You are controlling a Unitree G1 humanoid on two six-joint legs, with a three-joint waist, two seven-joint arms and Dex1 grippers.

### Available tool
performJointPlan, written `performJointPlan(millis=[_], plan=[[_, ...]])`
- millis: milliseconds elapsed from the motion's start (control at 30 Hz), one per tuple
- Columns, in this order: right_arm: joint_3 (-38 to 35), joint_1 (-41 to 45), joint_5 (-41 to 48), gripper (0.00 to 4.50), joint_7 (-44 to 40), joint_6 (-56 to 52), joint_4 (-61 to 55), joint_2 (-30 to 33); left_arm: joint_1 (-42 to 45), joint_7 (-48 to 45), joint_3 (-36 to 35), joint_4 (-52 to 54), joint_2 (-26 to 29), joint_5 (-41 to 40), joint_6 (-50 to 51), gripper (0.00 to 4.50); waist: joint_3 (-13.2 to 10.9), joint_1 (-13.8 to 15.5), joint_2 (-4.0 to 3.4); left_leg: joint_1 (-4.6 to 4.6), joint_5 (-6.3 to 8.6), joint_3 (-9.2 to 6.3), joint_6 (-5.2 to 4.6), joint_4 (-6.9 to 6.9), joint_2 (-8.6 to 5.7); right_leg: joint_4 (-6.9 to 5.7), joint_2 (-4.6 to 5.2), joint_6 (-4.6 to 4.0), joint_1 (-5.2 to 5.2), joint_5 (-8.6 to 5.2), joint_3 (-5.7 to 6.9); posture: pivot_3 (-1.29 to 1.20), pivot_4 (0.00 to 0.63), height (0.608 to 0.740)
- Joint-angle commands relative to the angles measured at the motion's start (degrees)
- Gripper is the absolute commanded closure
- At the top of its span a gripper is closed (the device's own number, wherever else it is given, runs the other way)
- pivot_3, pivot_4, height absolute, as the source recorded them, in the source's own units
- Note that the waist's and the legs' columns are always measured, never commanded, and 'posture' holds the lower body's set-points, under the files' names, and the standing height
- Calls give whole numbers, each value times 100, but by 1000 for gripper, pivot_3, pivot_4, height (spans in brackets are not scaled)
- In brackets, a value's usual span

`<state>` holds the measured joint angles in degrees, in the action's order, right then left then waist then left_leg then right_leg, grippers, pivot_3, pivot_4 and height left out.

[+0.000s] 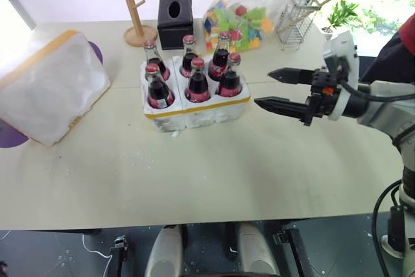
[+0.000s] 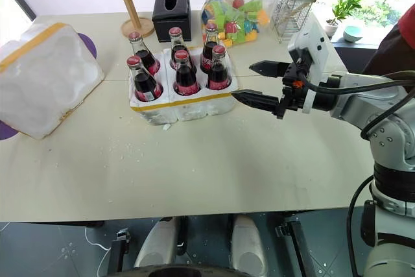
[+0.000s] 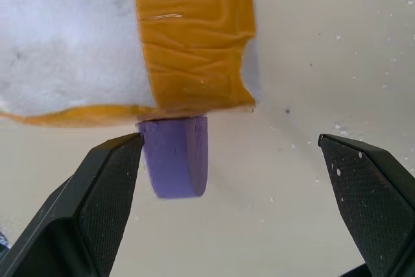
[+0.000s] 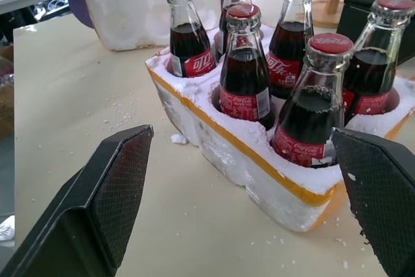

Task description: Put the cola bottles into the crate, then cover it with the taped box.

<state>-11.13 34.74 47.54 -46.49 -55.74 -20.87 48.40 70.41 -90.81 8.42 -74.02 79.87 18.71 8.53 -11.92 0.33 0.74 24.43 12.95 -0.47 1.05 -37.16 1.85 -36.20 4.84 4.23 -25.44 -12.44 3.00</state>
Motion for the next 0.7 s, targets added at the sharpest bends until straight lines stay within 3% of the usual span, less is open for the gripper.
performJointPlan(millis=[33, 200, 533, 700], plan=[[-149, -26, 53, 37, 38, 135, -172, 11, 72, 192, 13, 27, 182, 110, 14, 0, 0, -1, 0, 0, 0, 0, 0, -1, 0, 0, 0, 0, 0, 0, 0, 0, 150, 740], [-199, -33, 125, 37, 95, 95, -203, 31, -117, 731, 33, -85, 91, 225, -119, 0, 1, 1, 1, 0, 0, 0, 0, -4, 0, 0, 0, 1, 1, 0, -1, 0, 150, 740], [-162, 71, 172, 37, 64, 33, -140, 158, -529, 1807, -124, -317, -852, 142, 13, 0, 7, 33, 17, 1, 0, 0, 0, -14, 0, -5, 0, 2, 5, 3, -1, 0, 150, 740], [-220, 88, 236, 37, 100, -37, -179, 228, -404, 1852, -144, -344, -1057, 134, 181, 0, 8, 39, 17, -4, 0, 0, 0, -12, -1, -15, -1, 1, 5, 3, -1, 0, 150, 740]])
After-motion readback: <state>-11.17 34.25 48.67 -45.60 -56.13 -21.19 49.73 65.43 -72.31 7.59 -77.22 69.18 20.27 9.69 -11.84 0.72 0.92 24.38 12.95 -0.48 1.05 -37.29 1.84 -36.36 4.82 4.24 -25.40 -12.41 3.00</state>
